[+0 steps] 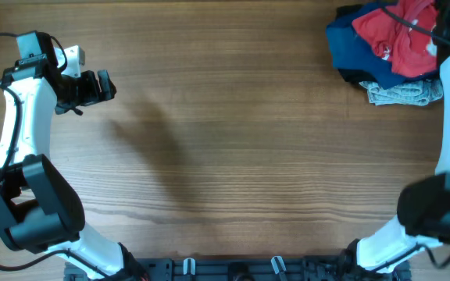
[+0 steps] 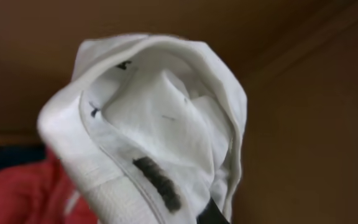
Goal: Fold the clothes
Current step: 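Place the shirt on top of the clothes stack and release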
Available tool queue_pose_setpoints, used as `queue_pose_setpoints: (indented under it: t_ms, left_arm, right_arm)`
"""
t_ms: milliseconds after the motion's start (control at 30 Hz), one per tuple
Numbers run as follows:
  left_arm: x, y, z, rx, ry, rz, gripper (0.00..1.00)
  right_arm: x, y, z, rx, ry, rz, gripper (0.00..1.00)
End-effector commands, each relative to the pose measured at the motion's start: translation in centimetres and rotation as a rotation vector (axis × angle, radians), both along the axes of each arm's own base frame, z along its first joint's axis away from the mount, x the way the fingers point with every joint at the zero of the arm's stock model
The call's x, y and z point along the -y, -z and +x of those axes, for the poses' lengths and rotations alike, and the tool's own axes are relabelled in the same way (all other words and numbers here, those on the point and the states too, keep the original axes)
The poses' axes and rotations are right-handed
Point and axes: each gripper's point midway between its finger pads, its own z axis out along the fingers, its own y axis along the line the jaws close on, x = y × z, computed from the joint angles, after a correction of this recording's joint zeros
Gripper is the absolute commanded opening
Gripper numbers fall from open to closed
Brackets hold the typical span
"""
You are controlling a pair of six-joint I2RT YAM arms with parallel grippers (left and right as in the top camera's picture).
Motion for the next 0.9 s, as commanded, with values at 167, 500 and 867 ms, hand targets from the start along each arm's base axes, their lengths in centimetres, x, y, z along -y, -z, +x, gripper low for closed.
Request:
queue_pose_setpoints:
  t_ms: [167,500,867]
  left_arm:
    - [0.0,-1.3,0.6,0.039,-0.003,-0.004,1.0]
    - [0.0,-1.3,0.7,0.044,-0.003,-0.003,1.0]
    - [0.0,-1.3,0.7,0.042,-0.003,-0.003,1.0]
  right_arm:
    - [3.3,9.9,4.0,-0.183,0.034,-0.067,0.04]
    - [-4.4,15.6,6.5,-0.248,-0.196,0.134,0.08]
    - [-16.3,19.2,6.4,-0.337,-0.394,0.377,1.0]
